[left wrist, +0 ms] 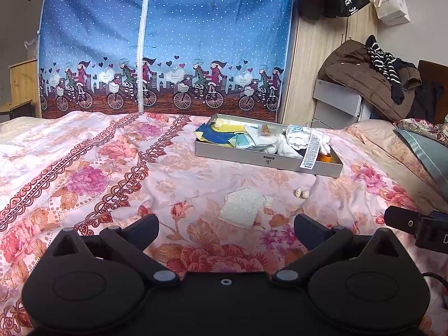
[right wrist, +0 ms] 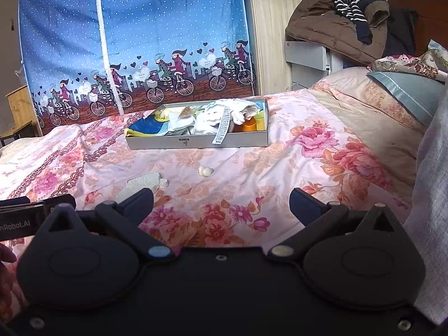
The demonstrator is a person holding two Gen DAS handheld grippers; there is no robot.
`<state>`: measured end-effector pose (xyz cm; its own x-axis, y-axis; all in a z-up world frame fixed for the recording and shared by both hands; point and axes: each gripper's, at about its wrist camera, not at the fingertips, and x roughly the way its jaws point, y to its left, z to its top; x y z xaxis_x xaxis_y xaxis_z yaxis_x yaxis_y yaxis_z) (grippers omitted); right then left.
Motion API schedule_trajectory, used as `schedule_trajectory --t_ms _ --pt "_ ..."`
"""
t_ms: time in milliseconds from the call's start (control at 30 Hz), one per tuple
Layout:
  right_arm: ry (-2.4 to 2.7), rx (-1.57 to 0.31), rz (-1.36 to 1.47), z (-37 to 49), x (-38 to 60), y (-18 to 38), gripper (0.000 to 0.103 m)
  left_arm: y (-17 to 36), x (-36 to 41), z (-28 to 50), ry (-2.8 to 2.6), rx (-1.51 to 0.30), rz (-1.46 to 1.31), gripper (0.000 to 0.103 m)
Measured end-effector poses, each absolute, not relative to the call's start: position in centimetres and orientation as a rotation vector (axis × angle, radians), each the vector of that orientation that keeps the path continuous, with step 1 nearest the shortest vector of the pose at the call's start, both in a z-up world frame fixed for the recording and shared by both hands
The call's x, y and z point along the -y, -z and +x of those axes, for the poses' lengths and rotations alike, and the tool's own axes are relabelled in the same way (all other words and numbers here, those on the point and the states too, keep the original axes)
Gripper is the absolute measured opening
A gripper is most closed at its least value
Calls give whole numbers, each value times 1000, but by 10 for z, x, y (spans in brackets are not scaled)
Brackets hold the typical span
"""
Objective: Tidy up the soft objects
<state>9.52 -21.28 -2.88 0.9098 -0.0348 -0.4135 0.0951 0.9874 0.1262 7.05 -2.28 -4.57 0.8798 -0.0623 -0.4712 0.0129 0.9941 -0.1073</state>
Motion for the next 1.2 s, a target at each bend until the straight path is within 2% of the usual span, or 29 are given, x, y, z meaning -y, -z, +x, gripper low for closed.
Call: schedule_trajectory --t_ms 1200 --pt "68 -443 149 94 209 32 103 49 26 69 65 -489 -63 102"
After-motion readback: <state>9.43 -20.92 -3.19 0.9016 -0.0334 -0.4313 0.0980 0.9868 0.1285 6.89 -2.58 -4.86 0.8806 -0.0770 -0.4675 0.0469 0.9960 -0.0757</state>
